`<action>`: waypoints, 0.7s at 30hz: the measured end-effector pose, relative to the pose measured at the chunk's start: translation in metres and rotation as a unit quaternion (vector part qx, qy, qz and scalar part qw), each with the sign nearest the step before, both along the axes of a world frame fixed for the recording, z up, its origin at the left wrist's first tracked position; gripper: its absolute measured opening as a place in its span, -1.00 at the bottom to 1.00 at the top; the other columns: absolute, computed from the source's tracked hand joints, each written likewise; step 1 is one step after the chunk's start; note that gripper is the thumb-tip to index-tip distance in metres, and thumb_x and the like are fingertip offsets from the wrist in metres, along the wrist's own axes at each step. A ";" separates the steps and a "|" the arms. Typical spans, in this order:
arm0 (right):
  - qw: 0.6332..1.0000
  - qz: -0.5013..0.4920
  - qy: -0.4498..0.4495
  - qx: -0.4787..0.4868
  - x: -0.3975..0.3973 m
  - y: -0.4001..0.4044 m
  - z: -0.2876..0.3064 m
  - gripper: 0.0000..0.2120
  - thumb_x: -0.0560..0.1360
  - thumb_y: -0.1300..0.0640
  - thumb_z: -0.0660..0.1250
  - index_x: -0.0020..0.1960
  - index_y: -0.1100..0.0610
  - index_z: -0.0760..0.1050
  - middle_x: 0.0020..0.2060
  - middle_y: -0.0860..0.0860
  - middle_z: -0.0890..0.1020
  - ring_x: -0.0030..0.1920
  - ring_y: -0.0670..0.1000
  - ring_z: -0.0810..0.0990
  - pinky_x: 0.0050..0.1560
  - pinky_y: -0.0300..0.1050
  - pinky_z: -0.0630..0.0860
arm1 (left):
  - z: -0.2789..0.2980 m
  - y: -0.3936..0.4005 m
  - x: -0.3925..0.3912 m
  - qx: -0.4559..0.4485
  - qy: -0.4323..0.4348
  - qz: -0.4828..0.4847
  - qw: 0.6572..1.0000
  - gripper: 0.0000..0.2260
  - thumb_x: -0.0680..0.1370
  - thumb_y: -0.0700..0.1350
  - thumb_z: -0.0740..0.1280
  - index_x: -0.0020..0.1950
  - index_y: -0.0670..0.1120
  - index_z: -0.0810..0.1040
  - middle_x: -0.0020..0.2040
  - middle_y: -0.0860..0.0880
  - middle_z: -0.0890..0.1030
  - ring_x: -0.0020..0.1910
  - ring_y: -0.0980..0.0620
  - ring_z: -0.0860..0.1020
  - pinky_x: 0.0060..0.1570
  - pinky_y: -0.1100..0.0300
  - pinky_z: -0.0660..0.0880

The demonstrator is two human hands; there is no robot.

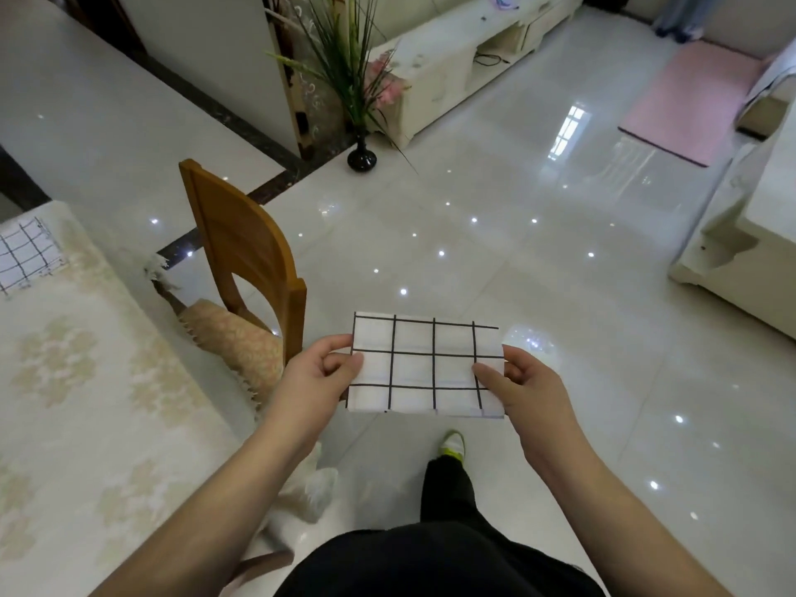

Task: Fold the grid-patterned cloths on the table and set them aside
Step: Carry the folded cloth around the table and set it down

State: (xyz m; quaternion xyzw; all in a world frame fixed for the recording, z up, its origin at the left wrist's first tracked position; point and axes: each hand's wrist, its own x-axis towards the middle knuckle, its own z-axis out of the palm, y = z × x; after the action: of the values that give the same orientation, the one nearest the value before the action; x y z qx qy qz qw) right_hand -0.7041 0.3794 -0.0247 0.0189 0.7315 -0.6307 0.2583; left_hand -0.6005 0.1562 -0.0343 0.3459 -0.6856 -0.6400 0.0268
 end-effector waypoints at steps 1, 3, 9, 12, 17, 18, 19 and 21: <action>1.000 0.007 -0.002 0.000 -0.019 -0.003 -0.003 -0.78 0.49 0.19 0.44 0.11 0.00 0.62 -0.06 0.10 0.73 0.02 0.09 0.70 0.22 0.16 0.55 | -0.002 -0.002 -0.016 0.001 -0.001 0.004 1.000 -0.71 0.52 0.00 0.41 0.23 0.07 0.54 -0.20 -0.23 0.56 -0.13 -0.14 0.59 0.03 -0.17 0.56; 1.000 0.019 -0.003 -0.010 -0.060 -0.011 -0.005 -0.76 0.50 0.21 0.42 0.15 0.03 0.59 -0.06 0.00 0.74 0.00 0.02 0.71 0.18 0.09 0.58 | -0.002 -0.006 -0.051 -0.006 -0.011 0.015 1.000 -0.68 0.50 0.01 0.41 0.24 0.06 0.54 -0.20 -0.25 0.57 -0.20 -0.25 0.57 -0.03 -0.24 0.55; 0.998 0.055 -0.008 -0.040 -0.172 -0.038 0.007 -0.77 0.51 0.24 0.39 0.14 0.04 0.59 -0.08 -0.05 0.74 -0.05 -0.06 0.71 -0.14 -0.24 0.57 | 0.016 -0.014 -0.143 0.009 -0.021 0.084 0.996 -0.79 0.57 -0.14 0.36 0.20 0.00 0.54 -0.11 -0.18 0.65 -0.05 -0.18 0.64 0.13 -0.12 0.57; 0.995 0.094 -0.005 -0.035 -0.216 -0.057 0.014 -0.78 0.52 0.24 0.39 0.15 0.06 0.59 -0.06 -0.04 0.74 -0.03 -0.02 0.71 -0.07 -0.13 0.57 | 0.018 -0.024 -0.172 0.011 -0.020 0.124 0.992 -0.83 0.57 -0.07 0.37 0.14 0.08 0.56 -0.02 -0.21 0.65 0.00 -0.21 0.63 0.14 -0.25 0.53; 0.989 0.139 -0.005 -0.042 -0.267 -0.095 0.015 -0.77 0.53 0.24 0.37 0.15 0.05 0.59 -0.06 -0.03 0.74 -0.03 -0.02 0.71 -0.06 -0.11 0.57 | 0.020 -0.046 -0.210 0.024 0.003 0.186 0.982 -0.85 0.57 -0.08 0.37 0.13 0.05 0.56 -0.04 -0.21 0.64 -0.03 -0.17 0.60 0.14 -0.10 0.54; 0.988 0.149 -0.008 -0.041 -0.275 -0.105 0.014 -0.78 0.53 0.24 0.37 0.15 0.05 0.59 -0.06 -0.02 0.74 -0.02 -0.01 0.71 -0.04 -0.08 0.58 | 0.018 -0.053 -0.217 0.025 0.005 0.198 0.980 -0.85 0.57 -0.09 0.37 0.12 0.05 0.56 -0.09 -0.17 0.65 -0.04 -0.12 0.60 0.12 -0.06 0.55; 0.986 0.159 -0.011 -0.040 -0.284 -0.115 0.012 -0.78 0.53 0.24 0.37 0.15 0.05 0.59 -0.05 -0.02 0.74 -0.01 0.00 0.71 0.00 -0.04 0.59 | 0.017 -0.061 -0.223 0.024 0.007 0.210 0.977 -0.86 0.57 -0.10 0.37 0.11 0.06 0.56 -0.14 -0.11 0.65 -0.07 -0.04 0.60 0.06 0.04 0.57; 0.983 0.177 -0.015 -0.036 -0.302 -0.140 0.008 -0.78 0.54 0.24 0.37 0.15 0.06 0.59 -0.04 -0.01 0.74 0.00 0.02 0.71 0.08 0.04 0.60 | 0.015 -0.079 -0.234 0.014 0.011 0.221 0.975 -0.86 0.57 -0.11 0.36 0.10 0.09 0.53 -0.19 -0.02 0.63 -0.15 0.13 0.60 -0.13 0.31 0.52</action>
State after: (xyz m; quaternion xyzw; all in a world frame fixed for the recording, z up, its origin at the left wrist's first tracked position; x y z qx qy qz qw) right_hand -1.0062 0.2398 -0.0172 -0.1108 0.6962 -0.6006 0.3772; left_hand -0.8349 0.0776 -0.0197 0.4819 -0.5830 -0.6315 0.1704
